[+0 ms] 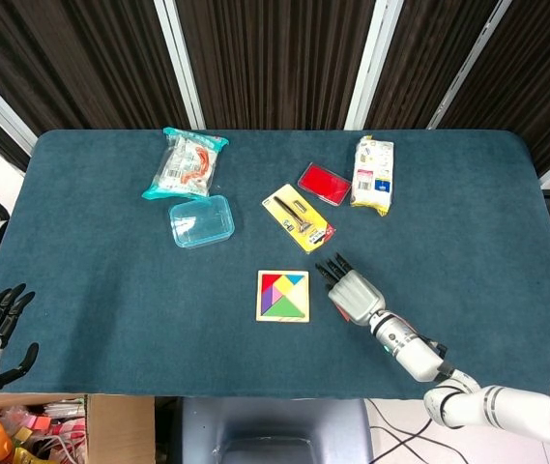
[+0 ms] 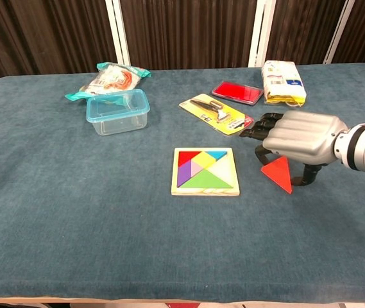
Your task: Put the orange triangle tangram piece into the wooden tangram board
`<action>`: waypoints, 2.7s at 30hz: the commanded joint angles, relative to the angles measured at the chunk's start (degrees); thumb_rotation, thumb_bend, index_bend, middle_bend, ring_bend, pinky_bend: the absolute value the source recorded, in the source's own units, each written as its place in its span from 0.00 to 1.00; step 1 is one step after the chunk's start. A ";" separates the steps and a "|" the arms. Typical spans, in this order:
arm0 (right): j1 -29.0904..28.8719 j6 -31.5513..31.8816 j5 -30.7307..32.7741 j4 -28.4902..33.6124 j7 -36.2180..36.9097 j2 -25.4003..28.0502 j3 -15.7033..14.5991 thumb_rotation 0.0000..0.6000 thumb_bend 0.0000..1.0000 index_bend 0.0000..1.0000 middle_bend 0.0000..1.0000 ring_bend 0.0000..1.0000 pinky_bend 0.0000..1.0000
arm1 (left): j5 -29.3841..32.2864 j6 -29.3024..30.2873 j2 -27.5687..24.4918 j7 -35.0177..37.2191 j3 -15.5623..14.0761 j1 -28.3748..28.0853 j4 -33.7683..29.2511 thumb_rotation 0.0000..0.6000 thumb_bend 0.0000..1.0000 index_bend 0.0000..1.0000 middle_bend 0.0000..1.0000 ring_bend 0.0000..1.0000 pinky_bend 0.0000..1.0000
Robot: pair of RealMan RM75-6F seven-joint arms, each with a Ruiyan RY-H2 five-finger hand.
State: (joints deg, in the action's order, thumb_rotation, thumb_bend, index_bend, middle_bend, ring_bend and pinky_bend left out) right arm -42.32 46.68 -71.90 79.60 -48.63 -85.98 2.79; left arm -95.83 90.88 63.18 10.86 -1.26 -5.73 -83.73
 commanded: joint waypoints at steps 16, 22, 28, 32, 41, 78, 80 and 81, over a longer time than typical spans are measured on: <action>-3.97 8.62 0.97 0.56 -7.46 -3.21 5.58 1.00 0.46 0.62 0.00 0.00 0.00 | -0.43 0.92 -0.22 0.27 0.02 0.29 -0.06 1.00 0.46 0.00 0.01 0.02 0.10; -5.41 9.96 3.82 -2.00 -12.61 -8.36 6.06 1.00 0.46 0.61 0.00 0.00 0.00 | -0.38 1.05 -0.42 1.15 0.05 0.31 0.19 1.00 0.46 0.00 0.01 0.02 0.10; -6.26 10.93 6.18 -5.03 -15.61 -12.58 6.01 1.00 0.46 0.61 0.00 0.00 0.00 | -0.37 0.83 -0.50 1.98 -0.03 0.23 0.56 1.00 0.46 0.00 0.01 0.02 0.10; -6.29 12.31 6.59 -6.11 -16.73 -14.79 5.53 1.00 0.46 0.61 0.01 0.00 0.00 | -0.69 1.11 -0.63 2.36 -0.09 0.24 0.59 1.00 0.46 0.00 0.01 0.02 0.10; -7.05 12.92 7.96 -6.80 -18.84 -16.72 5.58 1.00 0.46 0.60 0.01 0.00 0.00 | -0.92 1.41 -0.54 2.40 -0.13 0.30 0.72 1.00 0.46 0.00 0.01 0.02 0.10; -7.35 13.51 9.22 -6.46 -21.28 -19.08 2.79 1.00 0.46 0.56 0.01 0.00 0.00 | -1.30 1.82 -0.68 3.17 -0.22 0.27 0.97 1.00 0.46 0.00 0.01 0.02 0.10; -7.39 13.44 9.27 -6.30 -21.43 -18.97 2.69 1.00 0.46 0.56 0.01 0.00 0.00 | -1.35 1.83 -0.68 3.13 -0.25 0.28 0.91 1.00 0.46 0.00 0.01 0.02 0.10; -7.41 13.39 9.31 -6.25 -21.47 -18.94 2.65 1.00 0.46 0.55 0.01 0.00 0.00 | -1.35 1.85 -0.69 3.13 -0.25 0.28 0.89 1.00 0.46 0.00 0.01 0.02 0.10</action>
State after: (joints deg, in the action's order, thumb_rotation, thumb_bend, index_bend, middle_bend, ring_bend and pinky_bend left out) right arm -49.71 60.09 -62.61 73.35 -70.09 -104.94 5.44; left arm -97.18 92.73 62.50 13.99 -1.51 -5.45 -82.84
